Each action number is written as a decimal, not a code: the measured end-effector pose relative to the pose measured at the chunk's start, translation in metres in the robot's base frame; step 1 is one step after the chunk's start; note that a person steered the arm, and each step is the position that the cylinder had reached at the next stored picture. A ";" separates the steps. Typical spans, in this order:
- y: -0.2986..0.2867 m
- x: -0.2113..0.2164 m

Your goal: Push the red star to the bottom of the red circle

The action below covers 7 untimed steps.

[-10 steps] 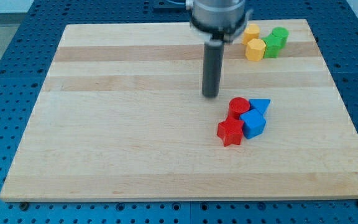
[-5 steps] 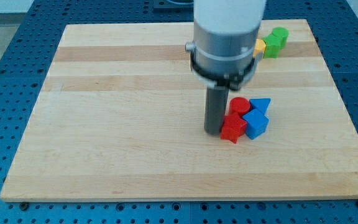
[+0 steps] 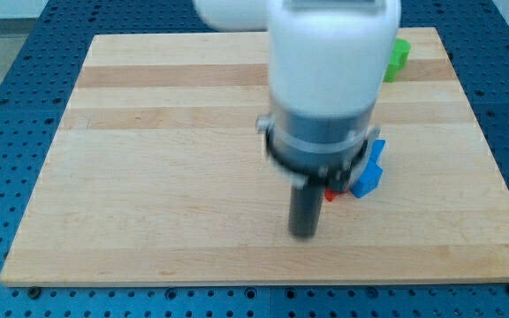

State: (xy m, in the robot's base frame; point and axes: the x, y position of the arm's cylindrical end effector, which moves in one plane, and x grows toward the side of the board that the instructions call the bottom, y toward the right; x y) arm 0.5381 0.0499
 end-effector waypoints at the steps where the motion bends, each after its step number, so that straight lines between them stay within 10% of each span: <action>1: 0.010 -0.054; 3: 0.015 -0.070; 6: -0.007 0.060; 7: 0.017 0.029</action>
